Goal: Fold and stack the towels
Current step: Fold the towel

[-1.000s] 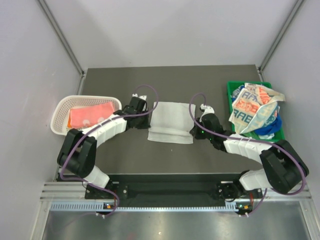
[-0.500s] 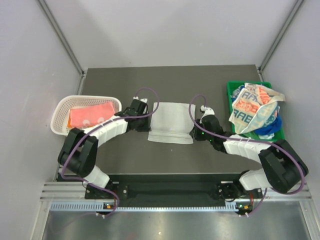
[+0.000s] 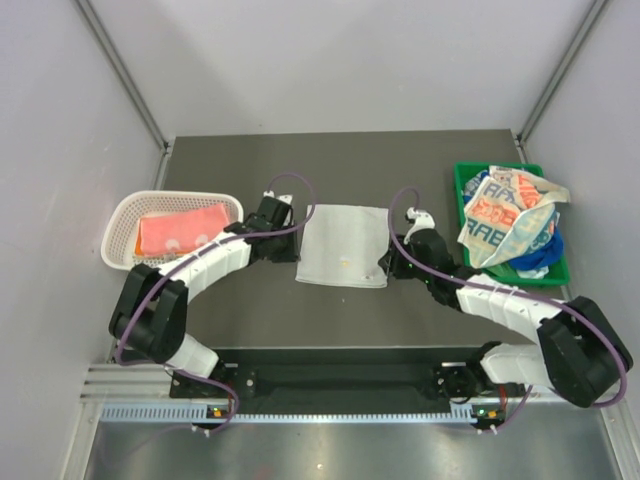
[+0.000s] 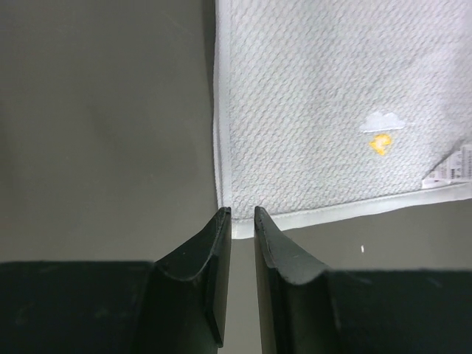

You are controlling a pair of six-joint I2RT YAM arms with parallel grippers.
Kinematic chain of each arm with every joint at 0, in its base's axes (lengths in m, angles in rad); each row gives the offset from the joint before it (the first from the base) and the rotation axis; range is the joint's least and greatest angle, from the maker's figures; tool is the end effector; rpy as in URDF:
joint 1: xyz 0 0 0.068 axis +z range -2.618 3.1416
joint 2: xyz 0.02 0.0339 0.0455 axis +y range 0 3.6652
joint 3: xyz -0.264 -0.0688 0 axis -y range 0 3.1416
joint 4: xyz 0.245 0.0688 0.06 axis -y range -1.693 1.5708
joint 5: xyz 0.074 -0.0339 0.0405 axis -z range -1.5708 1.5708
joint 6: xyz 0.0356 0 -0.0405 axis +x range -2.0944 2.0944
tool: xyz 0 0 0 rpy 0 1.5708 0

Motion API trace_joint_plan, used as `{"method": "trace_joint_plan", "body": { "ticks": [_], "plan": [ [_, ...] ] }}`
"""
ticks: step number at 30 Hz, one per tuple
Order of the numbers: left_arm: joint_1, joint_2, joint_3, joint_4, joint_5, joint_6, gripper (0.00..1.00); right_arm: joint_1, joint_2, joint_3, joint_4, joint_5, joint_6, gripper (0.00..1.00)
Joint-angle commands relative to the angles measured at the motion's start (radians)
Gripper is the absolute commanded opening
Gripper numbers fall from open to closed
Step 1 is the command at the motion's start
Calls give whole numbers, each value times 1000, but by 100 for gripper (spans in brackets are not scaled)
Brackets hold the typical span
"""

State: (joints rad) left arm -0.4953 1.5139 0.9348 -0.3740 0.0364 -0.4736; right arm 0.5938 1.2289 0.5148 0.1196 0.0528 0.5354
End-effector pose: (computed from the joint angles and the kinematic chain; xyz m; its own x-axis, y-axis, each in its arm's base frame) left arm 0.2689 -0.1467 0.2039 -0.8634 -0.0516 -0.5019 0.1121 0.9503 -0.2906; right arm 0.2055 0.1365 0.1857 -0.6658 0.1652 -0.7276 -0.2125 0.8928 0.3972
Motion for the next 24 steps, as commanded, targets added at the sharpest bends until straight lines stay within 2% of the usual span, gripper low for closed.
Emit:
{"method": "trace_joint_plan", "body": {
  "ticks": [1,10,18,24],
  "plan": [
    [-9,-40,55,-2,10,-8,24,17,-11,4,-6,21,0,33],
    [-38,60,33,7,-27,-40,21,83,21,-32,3,56,51,32],
    [-51,103,-60,50,-96,-68,33,153,98,-70,15,107,100,29],
    [-69,80,-108,32,-151,-99,33,178,93,-78,-24,140,107,28]
  ]
}}
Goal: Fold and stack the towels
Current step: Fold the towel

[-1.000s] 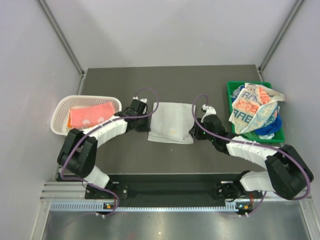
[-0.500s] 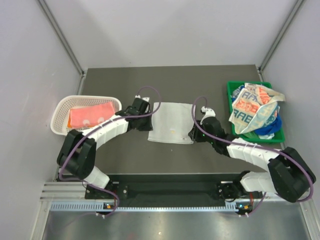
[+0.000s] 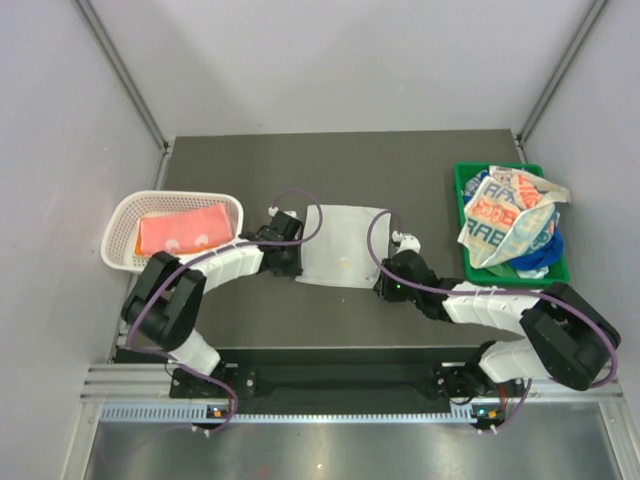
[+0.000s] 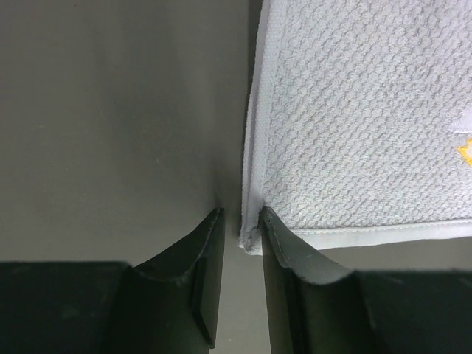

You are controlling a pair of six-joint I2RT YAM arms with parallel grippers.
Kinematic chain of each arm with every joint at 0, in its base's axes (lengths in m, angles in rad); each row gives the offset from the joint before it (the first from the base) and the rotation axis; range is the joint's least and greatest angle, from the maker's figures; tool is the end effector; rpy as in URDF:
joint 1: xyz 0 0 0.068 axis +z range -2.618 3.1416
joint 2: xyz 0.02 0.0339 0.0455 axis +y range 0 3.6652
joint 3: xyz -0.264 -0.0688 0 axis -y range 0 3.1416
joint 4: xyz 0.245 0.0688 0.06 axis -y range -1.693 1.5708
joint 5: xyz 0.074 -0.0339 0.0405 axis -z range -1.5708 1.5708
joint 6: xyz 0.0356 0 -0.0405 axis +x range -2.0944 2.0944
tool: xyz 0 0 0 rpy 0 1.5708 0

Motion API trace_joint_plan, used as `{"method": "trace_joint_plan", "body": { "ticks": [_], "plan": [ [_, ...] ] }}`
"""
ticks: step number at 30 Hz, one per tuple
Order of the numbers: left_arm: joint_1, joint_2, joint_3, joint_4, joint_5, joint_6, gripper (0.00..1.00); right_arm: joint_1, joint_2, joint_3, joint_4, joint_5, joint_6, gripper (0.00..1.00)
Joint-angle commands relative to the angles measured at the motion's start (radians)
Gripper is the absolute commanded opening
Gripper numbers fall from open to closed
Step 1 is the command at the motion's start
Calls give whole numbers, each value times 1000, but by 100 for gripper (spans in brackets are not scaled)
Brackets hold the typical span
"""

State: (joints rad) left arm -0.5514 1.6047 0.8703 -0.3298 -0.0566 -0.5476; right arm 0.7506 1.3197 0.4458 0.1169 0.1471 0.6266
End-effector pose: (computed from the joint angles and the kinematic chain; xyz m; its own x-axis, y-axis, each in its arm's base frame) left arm 0.2601 -0.1576 0.1619 -0.8960 -0.0592 -0.4400 0.0388 0.9768 -0.2104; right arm 0.1769 0.1579 0.1449 -0.7568 0.0874 -0.6478 -0.1889 0.9195 0.3447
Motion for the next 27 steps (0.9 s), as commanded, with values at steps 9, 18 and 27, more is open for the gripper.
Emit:
{"method": "trace_joint_plan", "body": {
  "ticks": [9,18,27],
  "plan": [
    [-30,-130,-129,-60,-86,-100,28,21,-137,22,-205,68,-11,31],
    [-25,-233,44,-204,-187,-42,34,-40,-110,306,-292,39,-108,34],
    [24,-2,380,13,-7,31,33,-131,280,655,-84,-227,-107,23]
  ]
}}
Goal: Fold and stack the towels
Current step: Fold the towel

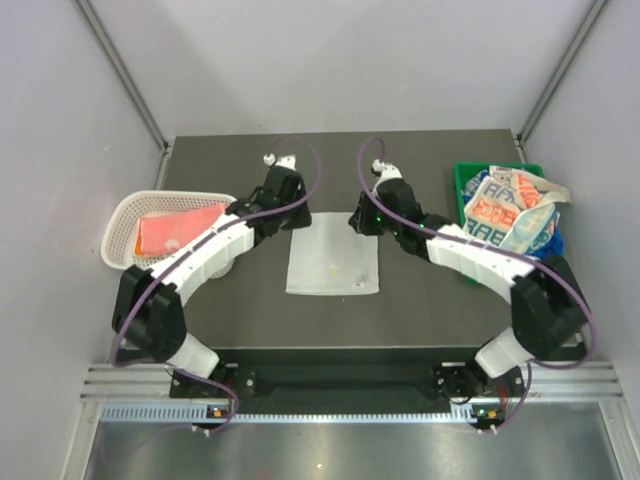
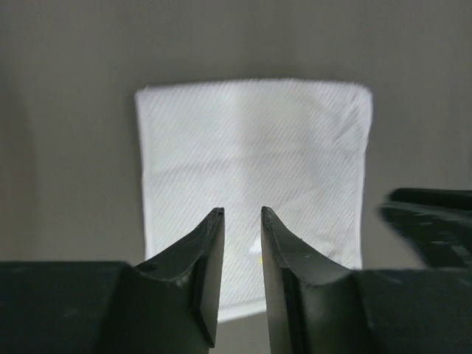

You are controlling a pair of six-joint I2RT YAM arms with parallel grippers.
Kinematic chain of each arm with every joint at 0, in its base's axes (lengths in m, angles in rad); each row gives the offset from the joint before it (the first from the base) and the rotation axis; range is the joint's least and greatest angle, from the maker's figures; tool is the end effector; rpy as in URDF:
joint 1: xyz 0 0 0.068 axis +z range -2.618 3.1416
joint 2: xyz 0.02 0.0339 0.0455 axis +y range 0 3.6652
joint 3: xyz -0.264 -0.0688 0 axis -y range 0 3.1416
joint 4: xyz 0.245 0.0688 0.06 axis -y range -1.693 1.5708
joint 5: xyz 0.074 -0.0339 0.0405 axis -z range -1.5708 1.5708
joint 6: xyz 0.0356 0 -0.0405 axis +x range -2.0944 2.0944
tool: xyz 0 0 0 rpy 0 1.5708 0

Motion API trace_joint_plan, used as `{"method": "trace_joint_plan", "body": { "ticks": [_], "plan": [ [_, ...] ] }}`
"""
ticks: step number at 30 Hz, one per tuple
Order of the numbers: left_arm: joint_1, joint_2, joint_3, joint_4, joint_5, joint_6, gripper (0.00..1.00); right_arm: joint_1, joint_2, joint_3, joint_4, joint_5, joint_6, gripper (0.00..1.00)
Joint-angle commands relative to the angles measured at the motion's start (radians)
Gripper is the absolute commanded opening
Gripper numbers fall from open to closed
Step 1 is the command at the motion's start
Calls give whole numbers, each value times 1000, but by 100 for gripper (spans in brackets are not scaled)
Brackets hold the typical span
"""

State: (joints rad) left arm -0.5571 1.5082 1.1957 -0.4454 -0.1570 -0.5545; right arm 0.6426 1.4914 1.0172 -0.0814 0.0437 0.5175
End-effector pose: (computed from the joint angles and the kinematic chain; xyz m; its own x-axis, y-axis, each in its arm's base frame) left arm 0.2867 -0.1721 0.2837 -0.7202 -0.1640 -0.6740 0.0548 0.9551 -0.2910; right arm 0.2711 0.2010 0.2604 -0.6484 0.1320 -0.7497 -0.2856 0.8708 0.4003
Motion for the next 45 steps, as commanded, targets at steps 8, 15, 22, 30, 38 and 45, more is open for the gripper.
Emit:
{"method": "trace_joint_plan", "body": {
  "ticks": [8,15,22,30,38,45],
  "plan": [
    [128,388,134,431,381,64,21,-95,404,164,533,-386,223,2],
    [143,500,147,476,314,96,19,-118,641,155,811,-377,396,0],
    [144,518,113,462,263,100,18,-155,676,75,914,-280,495,0],
    [155,523,104,419,215,102,17,-245,649,-45,986,-248,559,0],
    [172,523,119,373,166,91,17,-307,664,-88,1049,-314,613,0],
    [178,563,148,337,123,84,16,-320,649,-94,1040,-340,621,0]
  ]
}}
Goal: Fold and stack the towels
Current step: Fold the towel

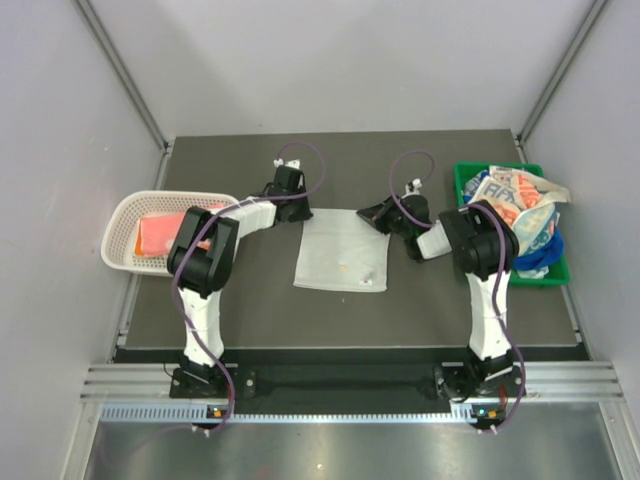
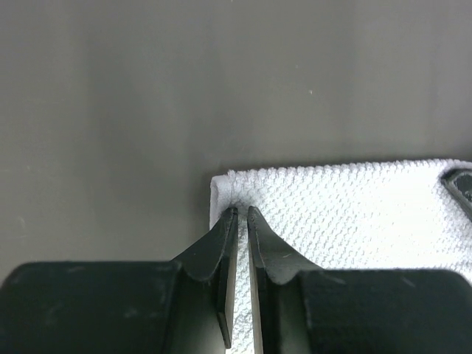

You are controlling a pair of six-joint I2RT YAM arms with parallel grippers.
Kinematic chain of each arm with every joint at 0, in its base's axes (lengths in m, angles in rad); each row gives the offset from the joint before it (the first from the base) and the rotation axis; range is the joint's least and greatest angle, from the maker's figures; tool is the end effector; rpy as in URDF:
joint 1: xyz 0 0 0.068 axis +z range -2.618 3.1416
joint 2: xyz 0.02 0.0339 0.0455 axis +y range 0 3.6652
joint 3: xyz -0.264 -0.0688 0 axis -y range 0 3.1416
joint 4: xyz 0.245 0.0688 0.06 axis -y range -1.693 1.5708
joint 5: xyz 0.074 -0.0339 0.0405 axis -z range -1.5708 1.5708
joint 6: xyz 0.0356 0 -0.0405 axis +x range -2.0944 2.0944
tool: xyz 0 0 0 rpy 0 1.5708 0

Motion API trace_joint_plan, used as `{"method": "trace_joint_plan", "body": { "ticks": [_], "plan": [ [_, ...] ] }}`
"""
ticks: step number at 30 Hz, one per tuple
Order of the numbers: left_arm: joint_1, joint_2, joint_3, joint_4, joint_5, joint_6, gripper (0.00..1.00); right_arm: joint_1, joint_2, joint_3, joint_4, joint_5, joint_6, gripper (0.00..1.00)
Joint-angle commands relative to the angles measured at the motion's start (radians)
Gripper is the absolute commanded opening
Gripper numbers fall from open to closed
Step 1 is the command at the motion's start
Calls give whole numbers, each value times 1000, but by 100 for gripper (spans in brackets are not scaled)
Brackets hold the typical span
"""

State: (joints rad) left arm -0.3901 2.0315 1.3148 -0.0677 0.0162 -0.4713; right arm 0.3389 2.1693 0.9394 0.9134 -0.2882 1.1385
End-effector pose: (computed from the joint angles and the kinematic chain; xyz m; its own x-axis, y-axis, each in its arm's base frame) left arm 0.4059 -0.1675 0.1569 -0.7596 -0.1786 -0.6254 0.0516 0.9420 -0.3316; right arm 0.3833 0.1458 0.0871 -0.6437 0.6962 -0.3178 0.0263 0.4352 0.9000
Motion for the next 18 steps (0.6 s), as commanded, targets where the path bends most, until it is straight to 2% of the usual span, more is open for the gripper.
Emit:
{"method": "trace_joint_plan", "body": {
  "ticks": [1,11,18],
  "plan": [
    [11,42,31,-47,-50,-3,15,-24,-34,-19,47,-8,3,0],
    [11,53,27,-72,-84,-15,13,-100,-63,-71,93,-26,66,0],
    [13,45,34,-76,-82,-20,13,-130,-97,-54,42,-49,49,0]
  ]
}}
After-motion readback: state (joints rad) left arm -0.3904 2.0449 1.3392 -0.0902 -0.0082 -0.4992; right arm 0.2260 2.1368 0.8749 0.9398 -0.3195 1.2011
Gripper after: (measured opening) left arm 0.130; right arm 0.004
